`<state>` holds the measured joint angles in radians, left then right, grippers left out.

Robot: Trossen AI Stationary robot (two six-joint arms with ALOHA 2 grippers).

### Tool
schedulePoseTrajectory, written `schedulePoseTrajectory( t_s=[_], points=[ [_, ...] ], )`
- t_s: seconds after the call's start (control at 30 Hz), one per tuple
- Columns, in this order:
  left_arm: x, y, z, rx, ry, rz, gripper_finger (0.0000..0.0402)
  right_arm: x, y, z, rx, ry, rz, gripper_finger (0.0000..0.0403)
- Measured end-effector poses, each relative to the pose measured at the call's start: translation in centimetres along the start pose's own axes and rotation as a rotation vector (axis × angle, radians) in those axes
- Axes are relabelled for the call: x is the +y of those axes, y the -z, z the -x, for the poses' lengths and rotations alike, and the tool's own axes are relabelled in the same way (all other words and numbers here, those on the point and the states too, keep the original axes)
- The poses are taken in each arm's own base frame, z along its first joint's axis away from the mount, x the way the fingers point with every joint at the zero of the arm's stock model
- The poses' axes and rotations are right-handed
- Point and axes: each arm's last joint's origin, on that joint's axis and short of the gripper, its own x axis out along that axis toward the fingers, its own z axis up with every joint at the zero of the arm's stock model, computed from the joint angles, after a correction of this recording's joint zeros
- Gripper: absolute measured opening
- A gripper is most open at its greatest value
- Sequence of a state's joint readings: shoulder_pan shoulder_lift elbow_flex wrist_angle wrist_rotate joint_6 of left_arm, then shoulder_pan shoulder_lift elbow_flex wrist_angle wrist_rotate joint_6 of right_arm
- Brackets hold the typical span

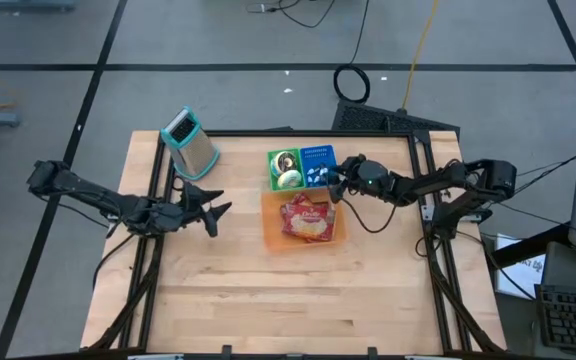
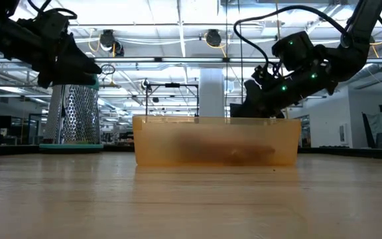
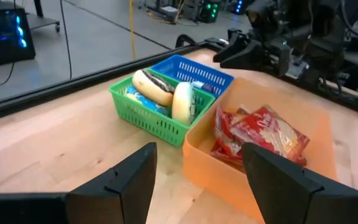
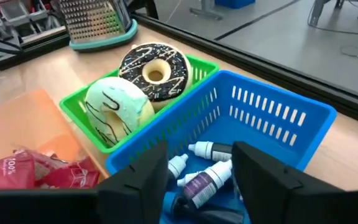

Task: Pick & Place Food Item
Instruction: Return to Home Position

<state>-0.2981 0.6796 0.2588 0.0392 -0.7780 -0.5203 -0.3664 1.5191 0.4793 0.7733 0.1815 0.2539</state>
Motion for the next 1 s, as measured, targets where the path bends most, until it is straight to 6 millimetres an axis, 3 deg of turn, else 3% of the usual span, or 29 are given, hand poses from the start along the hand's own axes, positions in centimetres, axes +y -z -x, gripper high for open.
schedulePoseTrajectory(
  t_s=[0.27, 0.43, 0.63, 0.87, 1.0],
  points=[
    [0.5, -1.6, 1.6, -0.082, 0.097, -0.068, 0.0237, 0.0, -1.5, 1.9, 0.017, 0.001, 0.091, 0.0205],
    [1.8, -2.4, 3.5, -0.122, 0.18, -0.093, 0.0237, -0.2, -3.3, 5.5, 0.044, 0.007, 0.118, 0.0206],
    [3.6, -1.8, 5.0, -0.083, 0.234, -0.144, 0.0237, -0.5, -5.3, 10.1, -0.022, -0.007, 0.098, 0.0202],
    [4.4, -2.0, 5.8, -0.157, 0.286, -0.155, 0.0237, -1.1, -4.8, 14.3, -0.024, -0.078, 0.151, 0.0207],
    [3.9, -0.1, 4.8, -0.156, 0.376, -0.151, 0.0237, -1.2, -3.5, 15.6, -0.122, -0.227, 0.163, 0.0205]
  ],
)
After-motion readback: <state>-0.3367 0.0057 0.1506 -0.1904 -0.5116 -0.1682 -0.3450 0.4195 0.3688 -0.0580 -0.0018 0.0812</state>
